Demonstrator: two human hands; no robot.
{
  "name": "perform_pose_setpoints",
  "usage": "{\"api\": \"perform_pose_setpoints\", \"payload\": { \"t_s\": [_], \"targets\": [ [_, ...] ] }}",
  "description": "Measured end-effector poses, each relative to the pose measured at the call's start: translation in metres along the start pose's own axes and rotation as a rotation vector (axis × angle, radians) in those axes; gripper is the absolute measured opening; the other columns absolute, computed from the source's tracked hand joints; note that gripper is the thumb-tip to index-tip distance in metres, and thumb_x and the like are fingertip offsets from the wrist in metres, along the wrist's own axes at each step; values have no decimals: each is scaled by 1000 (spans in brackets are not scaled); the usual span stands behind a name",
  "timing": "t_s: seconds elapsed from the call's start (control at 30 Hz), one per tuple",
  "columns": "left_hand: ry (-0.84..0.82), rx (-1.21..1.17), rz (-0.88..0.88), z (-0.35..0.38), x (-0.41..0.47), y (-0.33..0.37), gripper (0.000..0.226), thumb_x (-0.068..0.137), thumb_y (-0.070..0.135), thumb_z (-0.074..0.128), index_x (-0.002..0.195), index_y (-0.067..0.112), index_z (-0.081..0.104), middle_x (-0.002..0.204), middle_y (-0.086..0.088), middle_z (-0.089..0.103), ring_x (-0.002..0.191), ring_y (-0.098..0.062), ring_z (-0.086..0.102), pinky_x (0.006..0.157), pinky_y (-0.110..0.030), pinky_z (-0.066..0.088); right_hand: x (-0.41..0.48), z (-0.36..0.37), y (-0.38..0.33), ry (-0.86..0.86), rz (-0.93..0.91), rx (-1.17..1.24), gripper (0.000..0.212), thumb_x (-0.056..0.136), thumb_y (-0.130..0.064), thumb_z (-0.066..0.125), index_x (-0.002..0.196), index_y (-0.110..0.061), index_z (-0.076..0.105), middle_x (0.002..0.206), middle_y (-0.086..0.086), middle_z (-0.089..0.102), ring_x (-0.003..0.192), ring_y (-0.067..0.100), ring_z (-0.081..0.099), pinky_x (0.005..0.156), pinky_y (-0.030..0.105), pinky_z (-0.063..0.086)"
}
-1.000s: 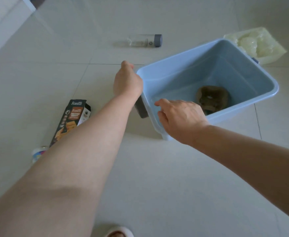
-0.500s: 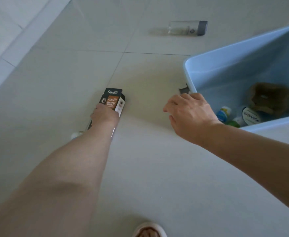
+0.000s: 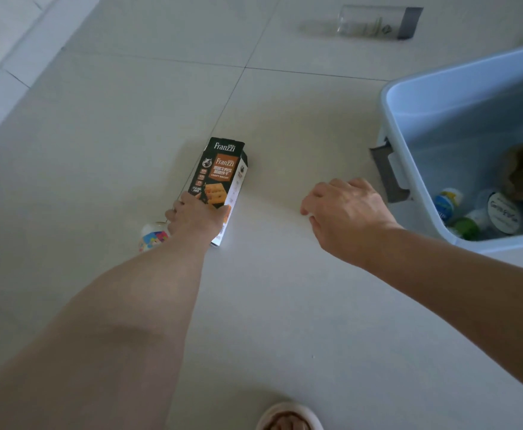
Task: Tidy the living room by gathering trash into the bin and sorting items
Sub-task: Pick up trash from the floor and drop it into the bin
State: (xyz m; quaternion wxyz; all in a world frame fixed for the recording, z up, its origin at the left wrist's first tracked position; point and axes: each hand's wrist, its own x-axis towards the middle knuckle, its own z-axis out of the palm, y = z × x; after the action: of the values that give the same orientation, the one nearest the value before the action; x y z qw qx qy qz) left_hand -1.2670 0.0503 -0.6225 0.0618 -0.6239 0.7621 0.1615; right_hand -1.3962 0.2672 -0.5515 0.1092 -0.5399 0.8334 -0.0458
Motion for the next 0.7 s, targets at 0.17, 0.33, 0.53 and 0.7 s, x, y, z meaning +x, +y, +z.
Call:
{"api": "perform_pose_setpoints", "payload": {
  "t_s": [0.17, 0.33, 0.53, 0.7],
  "targets": [
    [-83, 116, 34, 0, -11, 6, 97, 63, 60, 74, 134, 8, 33, 133, -11, 46, 129, -32, 33, 102, -47, 37, -2, 2, 5, 1, -2, -51, 26, 91, -21, 49, 114, -28, 60, 114, -7, 58, 108, 18, 52, 96, 35, 38],
    [-107, 143, 91, 5, -26, 28, 100, 62, 53, 80, 135, 8, 30, 135, -12, 42, 128, -32, 35, 101, -47, 38, -12, -7, 17, 54, -34, -190, 31, 88, -16, 51, 116, -23, 61, 127, -1, 56, 135, 22, 35, 111, 47, 20],
    [-101, 128, 182, 11, -40, 62, 96, 62, 52, 80, 133, 6, 33, 133, -13, 45, 127, -33, 38, 100, -43, 38, -31, -18, 38, 106, 57, -278, 36, 83, -17, 55, 119, -18, 57, 149, 11, 31, 144, 28, 16, 112, 52, 18],
    [-72, 60, 237, 13, -56, 92, 97, 59, 53, 81, 132, 7, 37, 132, -12, 47, 126, -33, 39, 98, -42, 40, -49, -26, 60, 89, 168, -262, 65, 86, -14, 50, 146, -13, 26, 156, 13, 15, 144, 31, 17, 108, 48, 28]
  ]
}}
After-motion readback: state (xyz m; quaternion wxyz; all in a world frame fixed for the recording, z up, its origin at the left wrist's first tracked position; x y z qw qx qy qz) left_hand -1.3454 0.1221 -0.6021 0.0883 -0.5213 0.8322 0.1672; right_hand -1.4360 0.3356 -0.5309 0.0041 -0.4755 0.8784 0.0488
